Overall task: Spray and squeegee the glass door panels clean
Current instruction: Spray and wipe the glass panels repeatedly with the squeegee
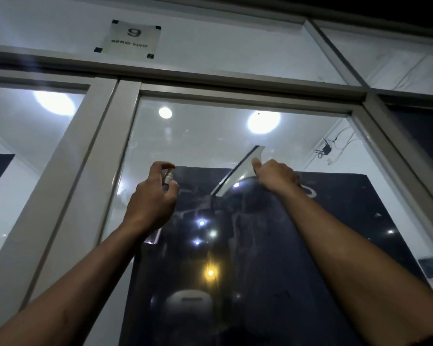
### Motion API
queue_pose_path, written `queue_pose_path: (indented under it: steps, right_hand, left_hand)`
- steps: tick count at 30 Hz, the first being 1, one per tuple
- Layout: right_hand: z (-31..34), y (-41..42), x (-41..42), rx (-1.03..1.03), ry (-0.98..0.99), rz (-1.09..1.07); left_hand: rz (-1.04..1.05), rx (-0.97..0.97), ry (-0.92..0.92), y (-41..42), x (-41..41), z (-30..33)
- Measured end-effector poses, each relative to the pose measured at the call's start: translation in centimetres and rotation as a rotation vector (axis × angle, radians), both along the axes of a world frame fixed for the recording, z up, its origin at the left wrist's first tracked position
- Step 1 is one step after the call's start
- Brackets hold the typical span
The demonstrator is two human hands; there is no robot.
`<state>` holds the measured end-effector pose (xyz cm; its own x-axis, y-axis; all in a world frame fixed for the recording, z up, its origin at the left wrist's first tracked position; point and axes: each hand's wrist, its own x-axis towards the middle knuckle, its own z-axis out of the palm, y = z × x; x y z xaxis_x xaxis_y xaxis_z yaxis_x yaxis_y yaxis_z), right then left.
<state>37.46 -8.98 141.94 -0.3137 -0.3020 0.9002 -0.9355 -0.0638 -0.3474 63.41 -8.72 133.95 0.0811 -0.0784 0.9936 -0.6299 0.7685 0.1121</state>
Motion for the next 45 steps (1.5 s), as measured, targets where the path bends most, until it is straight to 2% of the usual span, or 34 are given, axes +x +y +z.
queue_pose_path:
  steps: [5,9,13,20,22,30,32,37,39,45]
  right_hand:
    - [1.9,-0.5,-1.9,0.026,-0.035,0.016]
    - [-1.7,-1.5,-6.3,0.051,-0.122,0.052]
    - [-5.1,-1.3,-7.0,0.035,-0.150,0.082]
    - [2.1,-0.3,-6.4,0.003,-0.069,0.068]
    - [2.3,-0.6,-7.1,0.002,-0.073,0.074]
    - [-7.8,-1.2,-10.3,0.045,-0.151,0.092]
    - [-6.5,-0.5,-9.9,0.055,-0.151,0.095]
    - [1.7,1.0,-10.2,0.033,-0.200,0.079]
    - [2.6,0.8,-11.1,0.032,-0.222,0.074]
    - [-5.0,-1.7,-12.6,0.036,-0.217,0.083]
  left_hand:
    - [-0.020,-0.024,-0.019,0.0,-2.1,0.0]
    - [-0.034,-0.039,-0.024,-0.2,-3.6,-0.4]
    - [-0.066,-0.040,-0.063,-0.2,-5.6,-0.3]
    - [-0.117,-0.080,-0.081,0.1,-9.2,1.6]
    - [-0.123,-0.079,-0.081,0.0,-9.7,1.6]
    - [-0.149,-0.053,-0.124,-0.1,-11.5,1.1]
    - [-0.144,-0.055,-0.144,0.3,-11.9,1.5]
    - [-0.105,-0.075,-0.180,1.3,-12.1,2.7]
    - [-0.100,-0.077,-0.183,1.6,-11.9,2.8]
    - [-0.109,-0.049,-0.204,1.6,-11.4,2.0]
